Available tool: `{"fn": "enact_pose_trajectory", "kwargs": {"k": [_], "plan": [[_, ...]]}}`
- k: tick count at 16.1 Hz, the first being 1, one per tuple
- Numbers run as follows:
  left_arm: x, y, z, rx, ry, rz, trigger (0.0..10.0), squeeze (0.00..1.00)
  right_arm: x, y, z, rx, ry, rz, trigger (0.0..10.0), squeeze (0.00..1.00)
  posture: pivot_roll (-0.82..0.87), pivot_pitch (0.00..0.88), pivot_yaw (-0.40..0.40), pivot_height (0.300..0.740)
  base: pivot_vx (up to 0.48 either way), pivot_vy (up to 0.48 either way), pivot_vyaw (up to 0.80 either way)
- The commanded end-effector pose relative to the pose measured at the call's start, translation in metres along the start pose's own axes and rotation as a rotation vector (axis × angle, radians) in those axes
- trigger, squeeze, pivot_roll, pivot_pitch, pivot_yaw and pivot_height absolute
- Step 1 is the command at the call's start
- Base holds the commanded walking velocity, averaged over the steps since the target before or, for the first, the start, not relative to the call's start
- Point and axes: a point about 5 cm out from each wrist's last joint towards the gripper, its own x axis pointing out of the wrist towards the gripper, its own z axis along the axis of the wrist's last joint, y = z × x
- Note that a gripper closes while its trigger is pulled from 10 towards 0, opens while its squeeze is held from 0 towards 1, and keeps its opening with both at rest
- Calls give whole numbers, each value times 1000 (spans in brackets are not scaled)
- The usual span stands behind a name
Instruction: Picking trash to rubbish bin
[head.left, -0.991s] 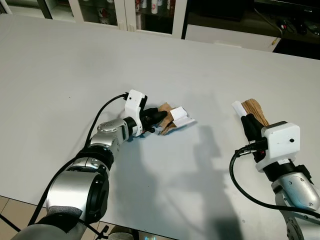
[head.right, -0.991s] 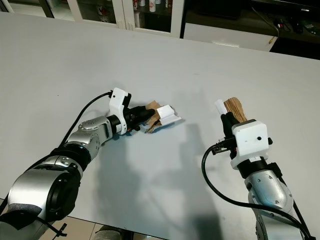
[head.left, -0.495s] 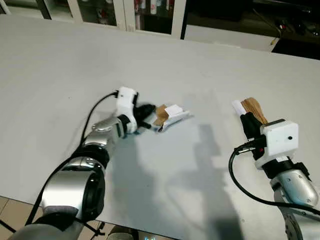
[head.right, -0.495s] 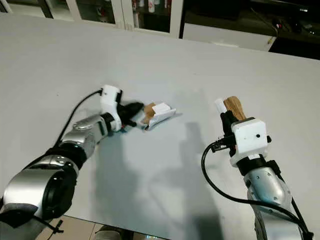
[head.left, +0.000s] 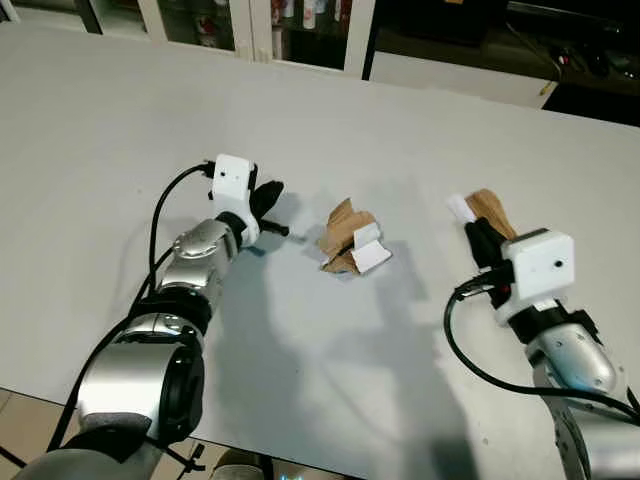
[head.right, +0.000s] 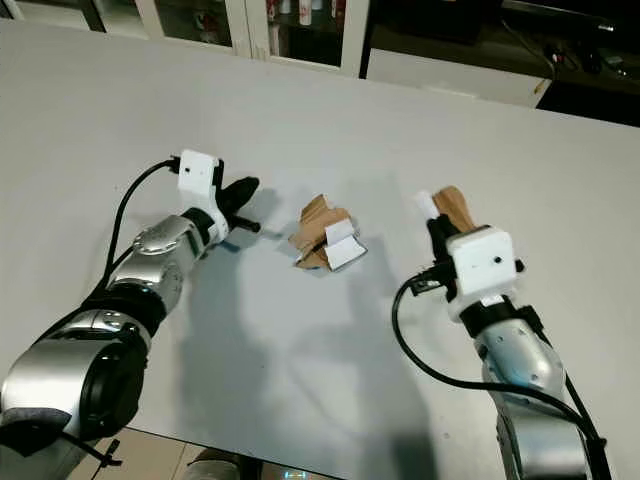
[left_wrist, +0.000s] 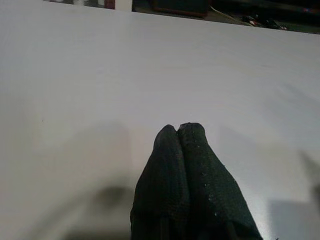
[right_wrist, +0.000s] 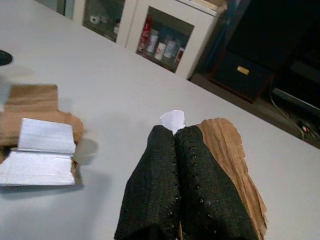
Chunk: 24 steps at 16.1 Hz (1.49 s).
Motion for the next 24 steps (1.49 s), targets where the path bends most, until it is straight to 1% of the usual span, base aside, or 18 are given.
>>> {"fn": "enact_pose_trajectory", "kwargs": {"k": [1, 2, 3, 4, 5, 7, 11, 17, 18, 19, 20, 21, 22, 24], "plan": [[4, -5, 8, 7, -47, 17, 10000, 0, 1, -2, -4, -8, 3, -2, 10000, 0, 130, 140, -73, 740, 0, 0, 0], [4, -7, 9, 14, -56, 17, 10000, 0, 2, -3, -4, -12, 4, -3, 10000, 0, 130, 140, -73, 740, 0, 0, 0], [6, -11, 11, 24, -76, 13, 10000, 0, 4, -5, -4, -17, 1, -5, 10000, 0, 131, 132, -75, 740, 0, -480, 0], [7, -15, 13, 23, -91, 8, 10000, 0, 5, -6, -4, -17, -3, -8, 10000, 0, 133, 127, -74, 740, 0, -480, 0], [9, -18, 13, -1, -97, 3, 10000, 0, 6, -7, -3, -17, -7, -12, 10000, 0, 134, 126, -72, 740, 0, -480, 0], [11, -23, 13, 0, -97, -8, 10000, 0, 7, -8, -3, -18, -11, -16, 10000, 0, 137, 125, -67, 740, 0, -480, 0], [11, -23, 16, -4, -106, -4, 10000, 0, 7, -5, -4, -14, -17, -21, 10000, 0, 136, 121, -58, 740, 0, -480, 0], [11, -22, 24, 40, -144, 29, 10000, 0, 5, -6, -5, -17, -15, -32, 10000, 0, 129, 125, -52, 740, 0, -480, 0], [10, -19, 25, 54, -139, 71, 10000, 0, 4, -6, -5, -18, -13, -33, 10000, 0, 128, 126, -51, 740, 0, -480, 0], [10, -13, 26, 65, -136, 132, 10000, 0, 4, -7, -5, -20, -12, -34, 10000, 0, 128, 126, -51, 740, 0, 0, 0], [8, -9, 30, 136, -149, 200, 10000, 0, 3, -7, -6, -21, -11, -36, 10000, 0, 129, 127, -49, 740, 0, 0, 0], [8, -8, 32, 163, -156, 223, 10000, 0, 3, -7, -6, -20, -10, -37, 10000, 0, 129, 127, -49, 740, 0, 0, 0], [6, -6, 34, 179, -169, 282, 10000, 0, 2, -7, -6, -20, -9, -37, 10000, 0, 131, 126, -47, 740, 0, 0, 0], [5, -5, 38, 204, -183, 343, 10000, 0, 2, -6, -7, -19, -7, -38, 10000, 0, 131, 126, -47, 740, 0, 0, 0]]}}
